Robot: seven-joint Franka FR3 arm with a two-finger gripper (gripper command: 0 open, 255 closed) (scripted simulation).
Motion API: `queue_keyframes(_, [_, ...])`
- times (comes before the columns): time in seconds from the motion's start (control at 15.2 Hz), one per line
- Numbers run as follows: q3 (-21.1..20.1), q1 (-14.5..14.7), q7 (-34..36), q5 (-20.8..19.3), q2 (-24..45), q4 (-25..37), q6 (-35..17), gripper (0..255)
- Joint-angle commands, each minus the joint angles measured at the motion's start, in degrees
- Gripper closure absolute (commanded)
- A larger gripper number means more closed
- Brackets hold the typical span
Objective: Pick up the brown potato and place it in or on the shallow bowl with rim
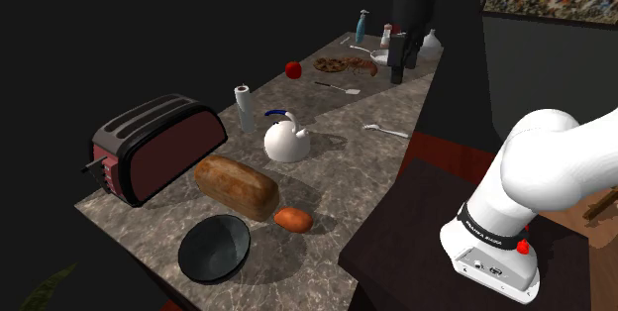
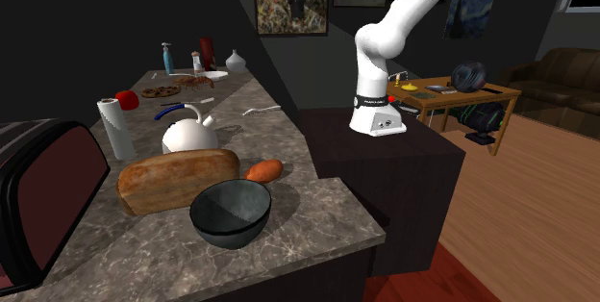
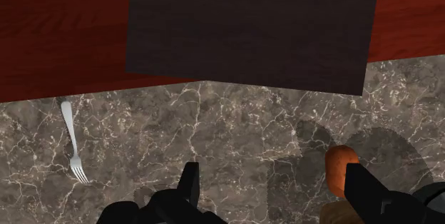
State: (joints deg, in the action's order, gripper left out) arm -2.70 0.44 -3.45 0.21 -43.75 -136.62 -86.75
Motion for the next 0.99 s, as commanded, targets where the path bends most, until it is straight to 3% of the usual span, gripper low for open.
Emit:
queue_keyframes(0.0, [0.00,0.00,0.00,0.00,0.00,0.00,0.00,0])
queue_keyframes(0.46, [-4.89,2.60,3.78,3.43,0.45,-11.48,-14.75,0])
queue_keyframes(0.92, [-10.67,5.32,7.87,6.54,6.74,-19.19,-31.60,0])
